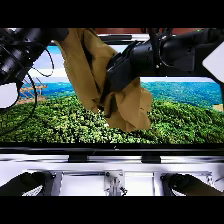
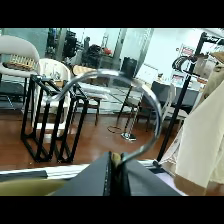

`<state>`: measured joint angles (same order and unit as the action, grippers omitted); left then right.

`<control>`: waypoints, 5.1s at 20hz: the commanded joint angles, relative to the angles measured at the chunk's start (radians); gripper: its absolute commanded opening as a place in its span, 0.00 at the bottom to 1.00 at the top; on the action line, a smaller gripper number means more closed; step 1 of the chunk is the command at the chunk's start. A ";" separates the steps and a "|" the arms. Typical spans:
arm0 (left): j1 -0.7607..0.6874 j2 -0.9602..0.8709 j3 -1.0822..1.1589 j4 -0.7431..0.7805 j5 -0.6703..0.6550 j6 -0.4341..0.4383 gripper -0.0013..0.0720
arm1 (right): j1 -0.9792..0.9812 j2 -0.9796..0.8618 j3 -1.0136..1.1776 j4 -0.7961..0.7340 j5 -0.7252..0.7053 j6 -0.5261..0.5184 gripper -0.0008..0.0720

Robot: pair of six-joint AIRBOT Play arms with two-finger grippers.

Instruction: Fold the shirts.

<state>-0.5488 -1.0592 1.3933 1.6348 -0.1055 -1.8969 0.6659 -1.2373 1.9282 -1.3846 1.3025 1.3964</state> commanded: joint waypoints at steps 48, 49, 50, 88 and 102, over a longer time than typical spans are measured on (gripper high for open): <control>0.019 0.109 0.000 0.000 -0.236 0.082 0.96 | -1.549 0.049 0.162 -0.597 -0.169 0.341 0.10; 0.019 0.113 0.000 0.000 -0.236 0.082 0.96 | -1.579 0.039 0.162 -0.579 -0.197 0.347 0.10; 0.019 0.116 0.000 0.000 -0.236 0.082 0.96 | -1.608 0.029 0.162 -0.566 -0.219 0.351 0.10; 0.024 0.121 0.000 0.007 -0.345 0.147 0.93 | -2.034 0.259 0.137 -0.084 0.360 0.236 0.67; 0.186 -0.050 -0.010 0.017 -1.291 0.109 0.94 | -0.876 0.304 -0.688 0.205 0.016 0.306 0.57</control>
<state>-0.3584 -1.0634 1.3891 1.6905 -1.2999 -1.7462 -0.6186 -0.9226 1.3384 -1.0542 1.6032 1.5631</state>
